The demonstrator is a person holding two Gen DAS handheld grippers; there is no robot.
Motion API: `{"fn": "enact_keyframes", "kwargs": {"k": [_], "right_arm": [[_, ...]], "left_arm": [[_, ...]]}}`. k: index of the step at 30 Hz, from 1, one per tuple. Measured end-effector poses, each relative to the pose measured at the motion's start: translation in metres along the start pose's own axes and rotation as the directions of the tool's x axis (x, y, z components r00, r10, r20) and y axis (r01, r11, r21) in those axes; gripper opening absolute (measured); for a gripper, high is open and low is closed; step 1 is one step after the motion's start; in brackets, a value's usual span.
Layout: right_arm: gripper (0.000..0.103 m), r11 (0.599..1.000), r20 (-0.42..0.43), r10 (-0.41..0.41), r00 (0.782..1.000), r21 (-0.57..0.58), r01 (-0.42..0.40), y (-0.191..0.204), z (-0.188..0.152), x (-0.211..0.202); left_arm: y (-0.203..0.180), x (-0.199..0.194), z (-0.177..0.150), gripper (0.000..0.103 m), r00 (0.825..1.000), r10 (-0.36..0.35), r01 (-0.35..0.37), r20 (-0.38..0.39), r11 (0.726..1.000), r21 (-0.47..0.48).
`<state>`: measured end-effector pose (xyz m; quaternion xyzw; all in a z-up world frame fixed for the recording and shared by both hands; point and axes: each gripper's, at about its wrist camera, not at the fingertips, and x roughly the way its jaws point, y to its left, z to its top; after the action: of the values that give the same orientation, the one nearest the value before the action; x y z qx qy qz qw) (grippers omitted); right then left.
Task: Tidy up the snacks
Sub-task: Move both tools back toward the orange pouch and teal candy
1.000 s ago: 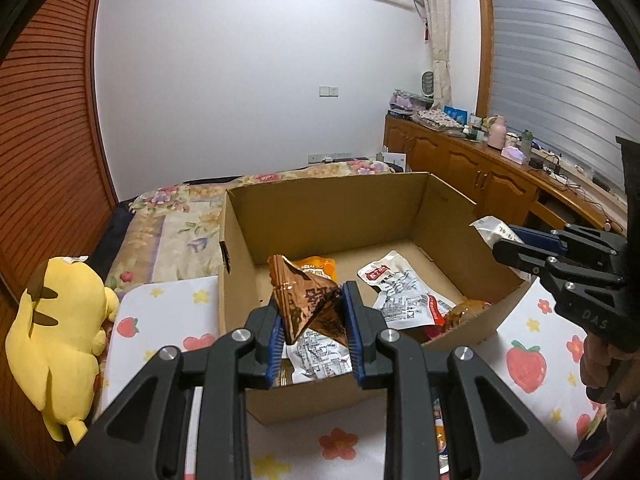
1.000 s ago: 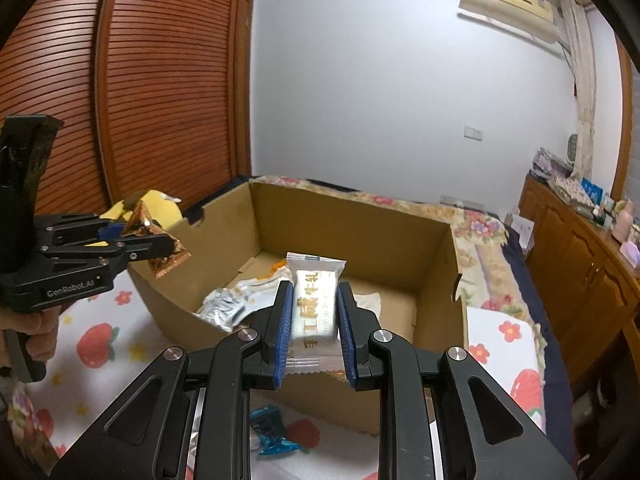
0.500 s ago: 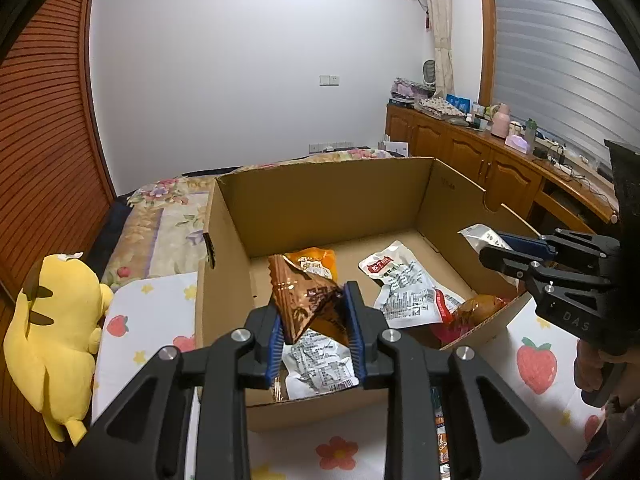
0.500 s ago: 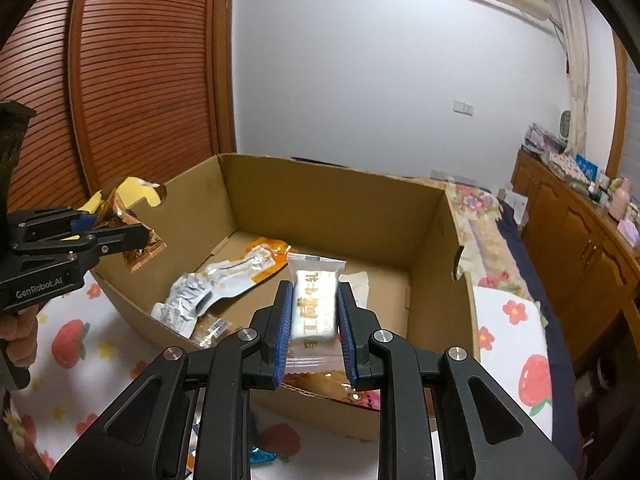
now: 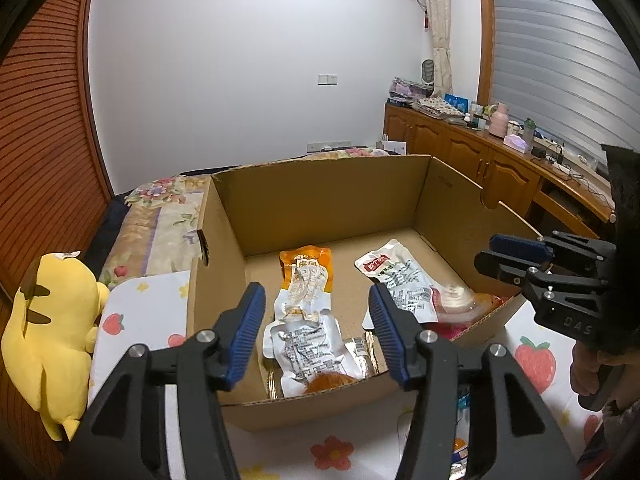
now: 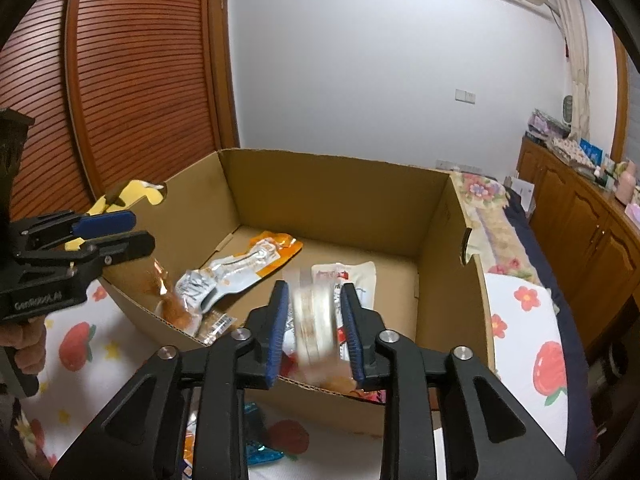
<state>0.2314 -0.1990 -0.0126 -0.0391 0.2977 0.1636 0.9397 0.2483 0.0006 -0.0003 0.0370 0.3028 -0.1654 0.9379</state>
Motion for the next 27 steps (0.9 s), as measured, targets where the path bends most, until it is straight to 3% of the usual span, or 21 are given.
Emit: {"fn": "enact_keyframes", "kwargs": {"k": [3,7,11,13,17,24,27], "right_arm": [[0.042,1.0,0.012,0.01,1.0,0.005,-0.01,0.0,-0.001,-0.004],[0.05,1.0,0.04,0.011,0.999,-0.002,-0.011,0.004,-0.005,-0.018],[0.066,1.0,0.077,0.017,0.997,-0.002,-0.017,0.008,-0.015,-0.039],[0.07,1.0,0.093,0.023,0.995,0.0,-0.023,0.009,-0.022,-0.049],[0.088,0.999,0.129,0.038,0.991,0.02,-0.041,0.007,-0.037,-0.068],[0.088,0.997,0.11,0.05,0.993,0.052,-0.056,0.003,-0.065,-0.083],[0.088,0.998,0.08,0.02,0.997,0.058,-0.025,0.002,-0.076,-0.084]], "left_arm": [[-0.001,-0.002,-0.002,0.057,1.0,-0.001,0.001,0.0,1.0,0.002],[-0.007,-0.015,-0.005,0.081,0.999,-0.01,0.009,0.037,1.0,0.016],[-0.017,-0.03,-0.011,0.091,0.998,-0.003,-0.001,0.069,0.999,0.05],[-0.021,-0.037,-0.016,0.092,0.996,-0.01,0.005,0.083,0.998,0.057],[-0.029,-0.046,-0.03,0.094,0.996,-0.031,0.026,0.086,0.998,0.056],[-0.045,-0.041,-0.058,0.095,0.997,-0.069,0.068,0.025,0.996,0.06],[-0.051,-0.032,-0.069,0.095,0.996,-0.087,0.089,-0.026,0.994,0.071]]}}
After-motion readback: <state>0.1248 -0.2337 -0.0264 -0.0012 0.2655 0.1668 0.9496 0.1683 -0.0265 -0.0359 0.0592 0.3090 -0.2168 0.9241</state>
